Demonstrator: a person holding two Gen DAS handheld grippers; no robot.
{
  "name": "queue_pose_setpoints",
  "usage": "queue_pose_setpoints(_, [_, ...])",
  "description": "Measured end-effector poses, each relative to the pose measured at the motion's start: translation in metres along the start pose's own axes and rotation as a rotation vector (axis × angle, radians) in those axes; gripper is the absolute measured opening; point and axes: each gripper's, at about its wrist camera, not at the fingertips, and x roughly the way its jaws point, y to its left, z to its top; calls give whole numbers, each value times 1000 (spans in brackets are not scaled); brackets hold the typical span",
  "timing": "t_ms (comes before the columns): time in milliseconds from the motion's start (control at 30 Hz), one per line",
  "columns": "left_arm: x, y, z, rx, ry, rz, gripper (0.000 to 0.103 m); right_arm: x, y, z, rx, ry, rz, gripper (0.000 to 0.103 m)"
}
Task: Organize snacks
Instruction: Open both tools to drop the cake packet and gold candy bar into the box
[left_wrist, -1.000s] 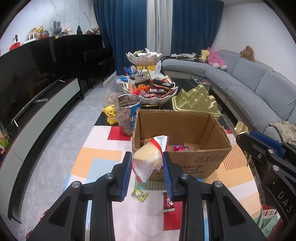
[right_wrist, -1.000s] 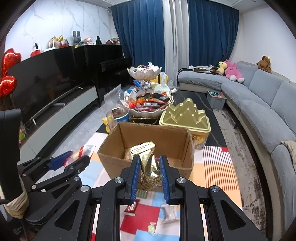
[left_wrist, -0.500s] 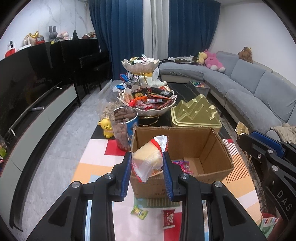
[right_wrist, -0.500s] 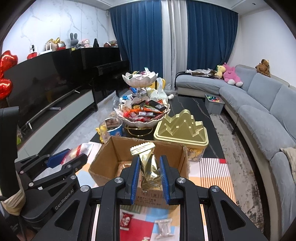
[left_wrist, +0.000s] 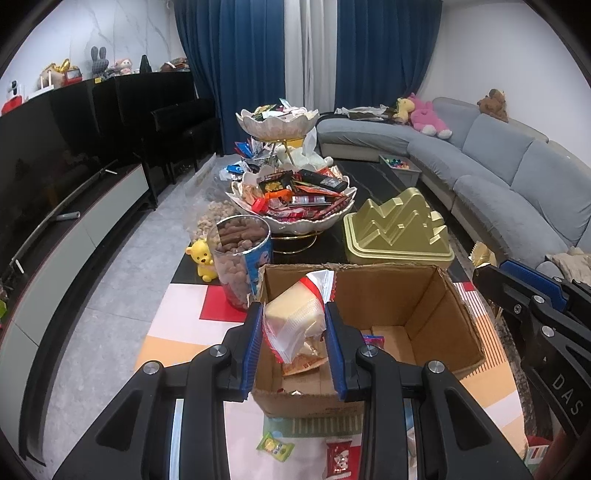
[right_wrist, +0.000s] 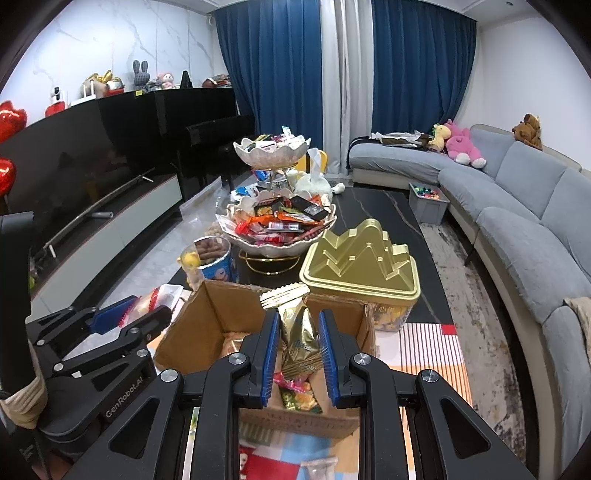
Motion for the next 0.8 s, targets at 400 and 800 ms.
queue_pose_setpoints(400, [31, 0, 8, 1, 32, -4, 32, 33, -4, 6, 0, 32, 11, 23])
queue_pose_setpoints(800, [44, 2, 9, -3, 57, -5, 45, 50, -5, 9, -3, 48, 15, 35])
